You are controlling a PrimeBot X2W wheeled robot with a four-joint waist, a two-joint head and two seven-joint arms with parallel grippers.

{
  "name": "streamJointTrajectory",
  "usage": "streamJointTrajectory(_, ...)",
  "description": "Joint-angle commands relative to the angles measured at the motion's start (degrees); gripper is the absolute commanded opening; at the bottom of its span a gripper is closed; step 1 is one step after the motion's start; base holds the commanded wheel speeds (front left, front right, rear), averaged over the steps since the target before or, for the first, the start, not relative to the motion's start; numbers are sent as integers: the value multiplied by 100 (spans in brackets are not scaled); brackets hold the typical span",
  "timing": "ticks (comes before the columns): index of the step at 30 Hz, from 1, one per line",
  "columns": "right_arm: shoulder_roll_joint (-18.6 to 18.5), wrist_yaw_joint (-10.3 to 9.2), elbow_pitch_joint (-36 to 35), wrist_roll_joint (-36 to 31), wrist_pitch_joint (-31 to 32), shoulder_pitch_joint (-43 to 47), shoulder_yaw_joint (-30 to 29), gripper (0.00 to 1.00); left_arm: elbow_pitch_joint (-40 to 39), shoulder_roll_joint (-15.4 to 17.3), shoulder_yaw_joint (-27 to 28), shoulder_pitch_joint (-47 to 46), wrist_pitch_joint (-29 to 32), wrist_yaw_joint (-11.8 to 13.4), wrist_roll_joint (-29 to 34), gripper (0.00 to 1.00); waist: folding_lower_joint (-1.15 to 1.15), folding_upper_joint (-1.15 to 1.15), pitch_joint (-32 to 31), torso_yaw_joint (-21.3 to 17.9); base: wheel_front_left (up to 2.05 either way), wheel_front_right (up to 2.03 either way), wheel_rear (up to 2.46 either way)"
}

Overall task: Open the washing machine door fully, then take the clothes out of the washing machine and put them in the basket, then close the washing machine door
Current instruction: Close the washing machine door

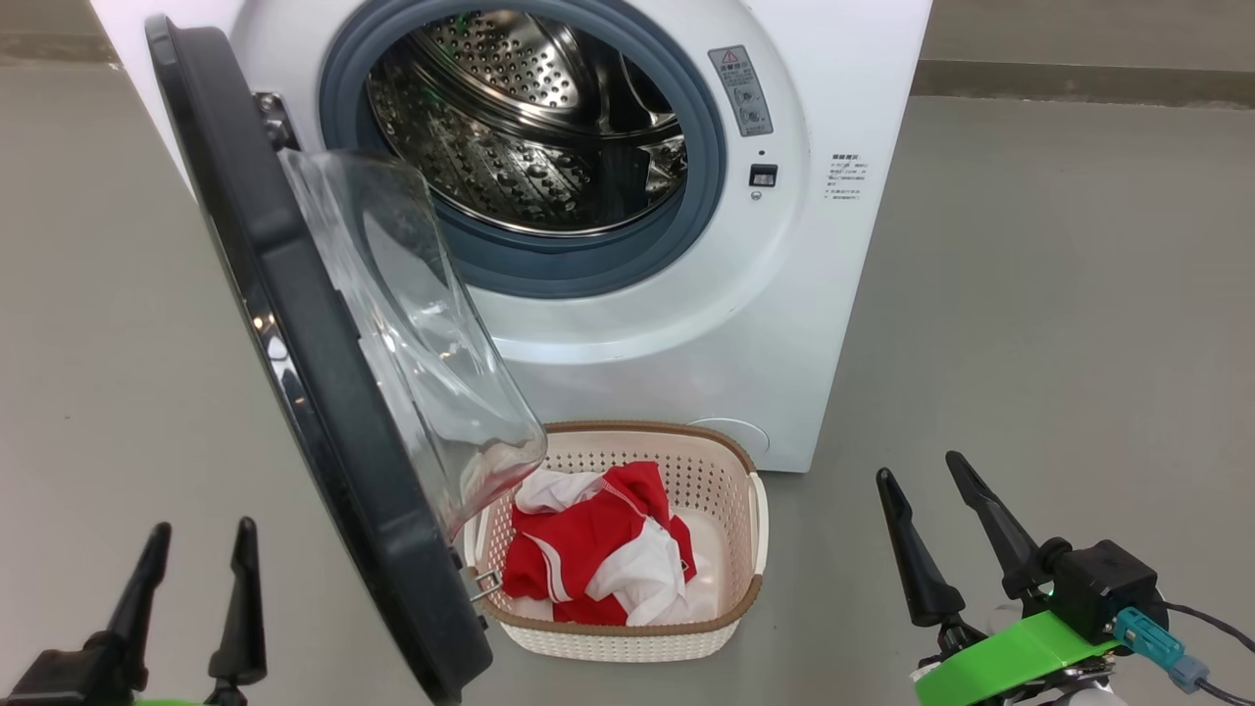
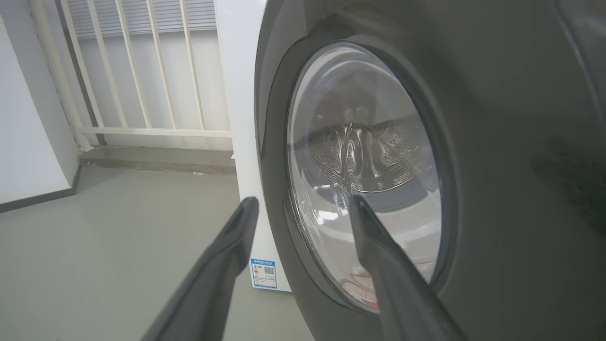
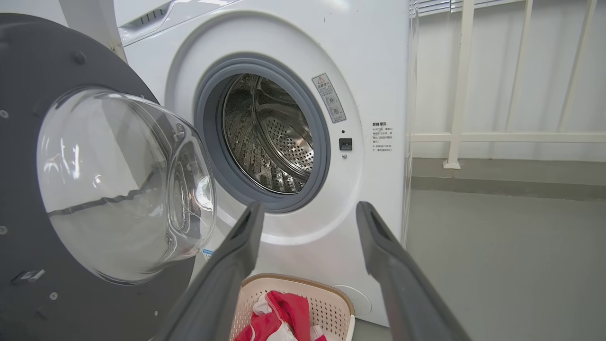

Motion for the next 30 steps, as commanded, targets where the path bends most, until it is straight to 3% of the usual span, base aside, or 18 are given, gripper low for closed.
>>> streamJointTrajectory(1, -29, 35, -163, 27, -37, -230, 128, 100, -178, 9, 327, -100, -68, -52, 130, 100, 0, 0, 4, 2, 0, 0, 0)
streamJointTrajectory(14, -41, 35, -165, 10, -37, -227, 147, 100, -133, -229, 471, -53, -68, -174, 476, 100, 0, 0, -29, 19, 0, 0, 0)
streamJointTrajectory(30, -41, 35, -134, 14, -37, -239, 179, 100, -187, -244, 390, -13, -69, -188, 551, 100, 0, 0, -15, 21, 0, 0, 0)
